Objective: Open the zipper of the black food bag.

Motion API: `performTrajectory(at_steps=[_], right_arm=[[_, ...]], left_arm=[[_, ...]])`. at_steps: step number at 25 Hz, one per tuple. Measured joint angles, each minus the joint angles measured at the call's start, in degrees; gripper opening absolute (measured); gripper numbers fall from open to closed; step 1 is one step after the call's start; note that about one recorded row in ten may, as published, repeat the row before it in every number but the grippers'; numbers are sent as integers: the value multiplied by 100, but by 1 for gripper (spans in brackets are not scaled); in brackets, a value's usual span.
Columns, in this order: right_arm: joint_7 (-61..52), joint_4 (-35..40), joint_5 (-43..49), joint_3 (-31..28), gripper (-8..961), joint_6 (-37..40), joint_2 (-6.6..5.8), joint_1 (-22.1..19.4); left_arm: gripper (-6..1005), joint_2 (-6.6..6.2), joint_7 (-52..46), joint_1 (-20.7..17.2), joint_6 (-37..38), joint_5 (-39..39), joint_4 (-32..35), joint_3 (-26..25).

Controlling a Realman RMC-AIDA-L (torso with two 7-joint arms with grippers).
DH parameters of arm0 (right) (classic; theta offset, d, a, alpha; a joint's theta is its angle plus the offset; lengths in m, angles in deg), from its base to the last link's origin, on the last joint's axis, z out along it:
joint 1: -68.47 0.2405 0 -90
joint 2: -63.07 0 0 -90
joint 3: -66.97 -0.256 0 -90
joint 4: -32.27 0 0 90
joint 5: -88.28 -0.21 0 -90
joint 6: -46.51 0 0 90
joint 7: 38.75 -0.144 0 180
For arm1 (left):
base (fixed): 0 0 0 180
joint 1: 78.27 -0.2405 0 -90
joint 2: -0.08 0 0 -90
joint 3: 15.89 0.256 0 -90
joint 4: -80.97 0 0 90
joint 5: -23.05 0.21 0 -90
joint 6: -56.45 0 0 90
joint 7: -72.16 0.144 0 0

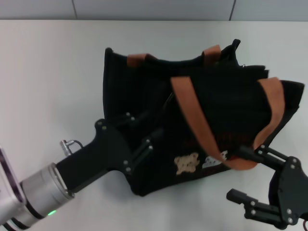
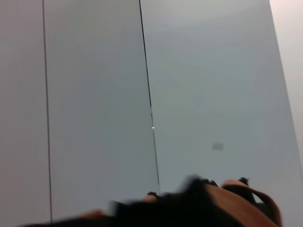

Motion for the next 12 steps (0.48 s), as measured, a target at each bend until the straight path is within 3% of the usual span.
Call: performTrajectory(at_steps=[3,7,8,12], right_arm=[[-243,66,3,270,774,-252,-2,129],[-358,97,6,339,777,-488,-1,220],[-375,80,7,362,777,-591,2,261],[-392,67,8,383,780,-684,8,310]], left_arm=[[306,-9,-318,-21,117,56,296,13],[496,-24,-900,-84,412,311,950,55],[543,-32,-1162,-189,702,469,1346,56],[715,-52,-1373,-457,1112,588,1868,56]])
